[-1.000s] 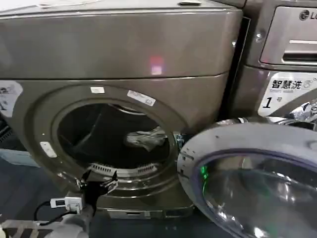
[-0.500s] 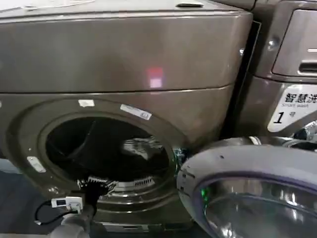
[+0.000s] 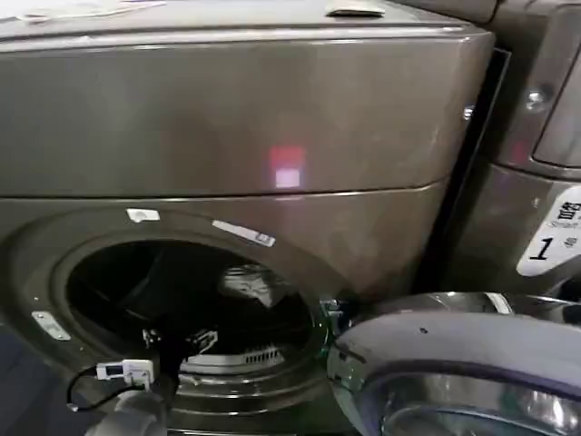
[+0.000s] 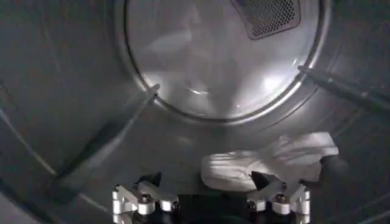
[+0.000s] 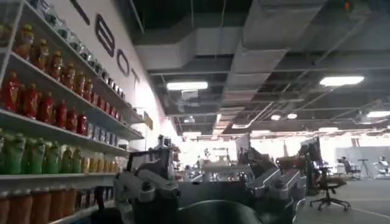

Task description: Grasp the clothes from the dryer.

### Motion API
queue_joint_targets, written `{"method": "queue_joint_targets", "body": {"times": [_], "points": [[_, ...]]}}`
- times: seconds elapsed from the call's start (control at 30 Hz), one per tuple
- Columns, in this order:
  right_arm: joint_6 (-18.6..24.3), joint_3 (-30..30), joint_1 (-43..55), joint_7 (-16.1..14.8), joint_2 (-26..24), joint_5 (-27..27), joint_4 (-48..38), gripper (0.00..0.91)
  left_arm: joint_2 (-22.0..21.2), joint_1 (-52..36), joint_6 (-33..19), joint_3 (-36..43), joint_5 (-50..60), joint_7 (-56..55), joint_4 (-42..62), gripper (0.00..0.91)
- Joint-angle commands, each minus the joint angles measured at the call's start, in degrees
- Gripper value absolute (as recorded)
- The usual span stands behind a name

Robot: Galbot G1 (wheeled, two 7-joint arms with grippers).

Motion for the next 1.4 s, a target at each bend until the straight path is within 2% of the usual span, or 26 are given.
{"method": "queue_joint_targets", "body": {"times": [0.03,0.7,0.87,0.93,0.97,1.0,1.03,1.07,1.1,1.23,1.33,1.4], "points": [[0.1,-0.7,0.6,0.2,-0.1,-0.8,0.3,0.907,-0.3,-13.3,2.8,0.3,1.9,0.9,11.5,0.907],[0.7,-0.2,-0.2,0.1,-0.7,-0.8,-1.1,0.907,-2.1,-38.0,2.8,0.3,3.3,3.6,39.9,0.907],[0.9,-0.2,-0.3,0.1,-0.5,-0.8,-1.5,0.907,-3.1,-42.6,2.4,0.6,7.2,5.4,47.4,0.907],[1.0,-0.2,-0.3,0.0,-0.5,-0.8,-1.5,0.907,-3.2,-43.9,1.7,0.4,11.8,11.4,49.4,0.907],[1.1,-0.3,-0.4,0.0,-0.5,-0.8,-1.6,0.907,-2.7,-44.6,-0.8,0.2,19.8,19.8,50.4,0.907],[1.1,-0.3,-0.4,0.0,-0.5,-0.8,-1.6,0.907,-2.5,-45.0,-1.3,0.2,21.8,22.4,50.9,0.907],[1.2,-0.4,-0.6,-0.1,-0.6,-0.8,-1.5,0.907,-1.1,-46.4,-5.6,1.1,28.3,34.0,52.0,0.907],[1.2,-0.4,-0.6,-0.2,-0.6,-0.8,-1.4,0.907,-0.6,-47.1,-7.3,1.7,33.9,37.7,52.5,0.907],[1.2,-0.4,-0.8,-0.2,-0.6,-0.8,-1.4,0.907,-1.0,-48.1,-12.5,1.4,42.8,43.5,52.7,0.907],[1.5,-0.6,-1.2,-0.3,-0.5,-0.8,-1.5,0.907,-1.4,-51.4,-28.2,1.6,62.4,54.8,54.8,0.907],[1.6,-1.1,-1.2,-0.4,-0.6,-0.8,-1.3,0.907,-1.2,-53.1,-39.5,1.9,68.0,64.2,55.6,0.907],[1.5,-1.2,-1.1,-0.4,-0.8,-0.9,-1.3,0.907,-1.4,-54.3,-42.3,1.9,71.2,68.8,56.3,0.907]]}}
